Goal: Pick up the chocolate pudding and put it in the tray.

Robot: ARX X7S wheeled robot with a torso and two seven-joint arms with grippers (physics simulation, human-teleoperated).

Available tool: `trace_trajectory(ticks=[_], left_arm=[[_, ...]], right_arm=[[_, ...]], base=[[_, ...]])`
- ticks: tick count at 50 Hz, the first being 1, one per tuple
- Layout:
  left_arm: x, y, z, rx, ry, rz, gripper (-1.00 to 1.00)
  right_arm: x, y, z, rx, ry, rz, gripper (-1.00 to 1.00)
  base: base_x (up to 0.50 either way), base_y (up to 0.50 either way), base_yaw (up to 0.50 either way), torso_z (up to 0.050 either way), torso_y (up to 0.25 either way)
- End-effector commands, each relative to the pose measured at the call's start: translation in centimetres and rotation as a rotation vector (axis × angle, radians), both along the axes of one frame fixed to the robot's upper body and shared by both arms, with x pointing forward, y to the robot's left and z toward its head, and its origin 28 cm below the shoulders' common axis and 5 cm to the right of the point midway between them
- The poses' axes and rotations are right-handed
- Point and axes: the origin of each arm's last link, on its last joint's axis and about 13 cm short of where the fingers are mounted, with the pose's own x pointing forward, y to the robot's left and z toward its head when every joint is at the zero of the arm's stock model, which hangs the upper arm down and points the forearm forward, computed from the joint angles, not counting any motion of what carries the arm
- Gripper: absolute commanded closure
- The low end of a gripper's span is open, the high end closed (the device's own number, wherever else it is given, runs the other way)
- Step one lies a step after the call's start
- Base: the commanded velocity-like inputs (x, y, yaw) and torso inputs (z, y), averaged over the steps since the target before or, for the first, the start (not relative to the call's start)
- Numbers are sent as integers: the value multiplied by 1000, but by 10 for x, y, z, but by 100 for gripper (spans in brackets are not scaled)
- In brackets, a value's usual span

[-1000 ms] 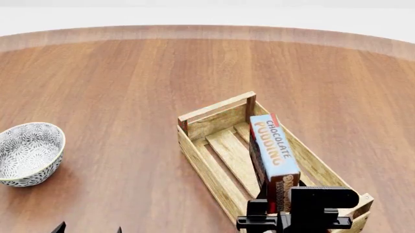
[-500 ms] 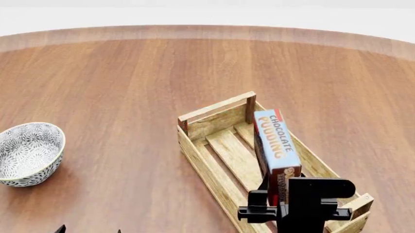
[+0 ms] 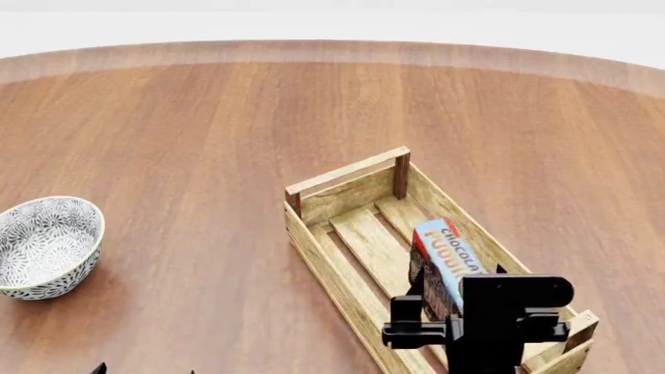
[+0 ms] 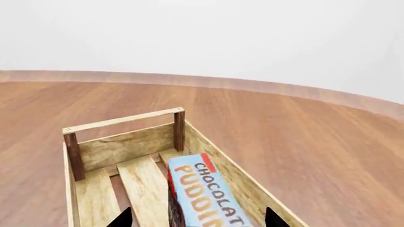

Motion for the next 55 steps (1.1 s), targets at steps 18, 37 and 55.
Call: trace_trajectory(ticks=[18, 37, 55], left_arm=[[-2, -4, 57, 14, -125, -19, -100], [-16, -11, 91, 32, -230, -40, -100], [-20, -11, 94, 27, -245, -41, -100]], right_arm=[[-22, 7, 38, 61, -168, 44, -100], [-64, 15, 82, 133, -390, 102, -100], [-75, 20, 84, 186, -440, 116, -100]], base=[[0, 0, 0, 0, 0], [0, 0, 0, 0, 0], [0, 0, 0, 0, 0]])
